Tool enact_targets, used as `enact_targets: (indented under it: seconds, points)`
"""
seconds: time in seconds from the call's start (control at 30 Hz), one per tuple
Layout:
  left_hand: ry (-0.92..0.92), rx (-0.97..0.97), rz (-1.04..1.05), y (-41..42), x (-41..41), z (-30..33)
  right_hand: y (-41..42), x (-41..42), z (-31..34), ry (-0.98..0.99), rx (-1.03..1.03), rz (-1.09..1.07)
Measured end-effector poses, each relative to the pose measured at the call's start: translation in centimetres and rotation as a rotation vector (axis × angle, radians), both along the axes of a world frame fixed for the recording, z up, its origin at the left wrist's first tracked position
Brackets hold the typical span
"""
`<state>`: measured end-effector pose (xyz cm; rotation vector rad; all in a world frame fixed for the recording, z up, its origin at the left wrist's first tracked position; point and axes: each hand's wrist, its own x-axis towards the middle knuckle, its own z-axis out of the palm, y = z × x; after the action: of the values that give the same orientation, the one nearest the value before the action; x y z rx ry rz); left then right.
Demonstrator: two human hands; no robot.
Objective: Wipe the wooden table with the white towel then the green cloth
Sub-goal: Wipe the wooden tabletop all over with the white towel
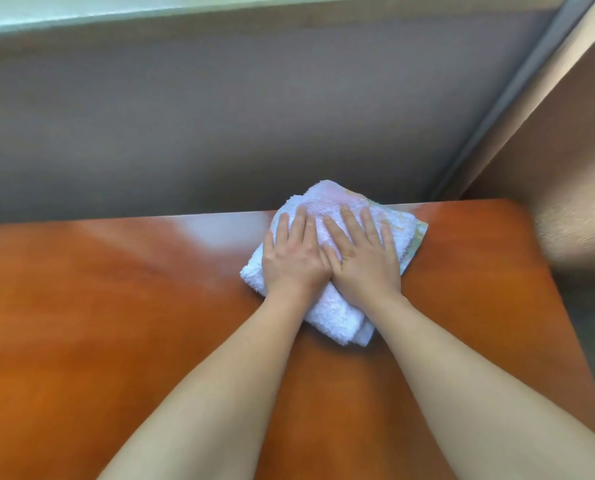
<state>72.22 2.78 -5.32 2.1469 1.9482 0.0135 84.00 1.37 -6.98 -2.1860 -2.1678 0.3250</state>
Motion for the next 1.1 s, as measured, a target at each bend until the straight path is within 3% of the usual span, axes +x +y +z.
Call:
enact_targets:
  seconds: [0.37, 0.57, 0.8, 1.1]
  points:
    - [-0.141, 0.075, -0.062, -8.5, -5.7, -0.1, -9.1, -5.4, -0.2, 0.013, -0.017, -0.095]
    - [-0.167, 0.163, -0.029, -19.2, -14.3, -1.1, -19.5, -14.0, -0.8, 0.050, 0.059, -0.049]
    - [-0.084, 0.104, 0.103, -33.9, -27.6, -0.9, -32.3, -26.8, -0.9, 0.090, 0.037, 0.148]
    - [-0.064, 0.061, 0.130, -34.7, -29.1, -1.1, -33.0, -28.6, -1.1, 0.052, 0.017, 0.164]
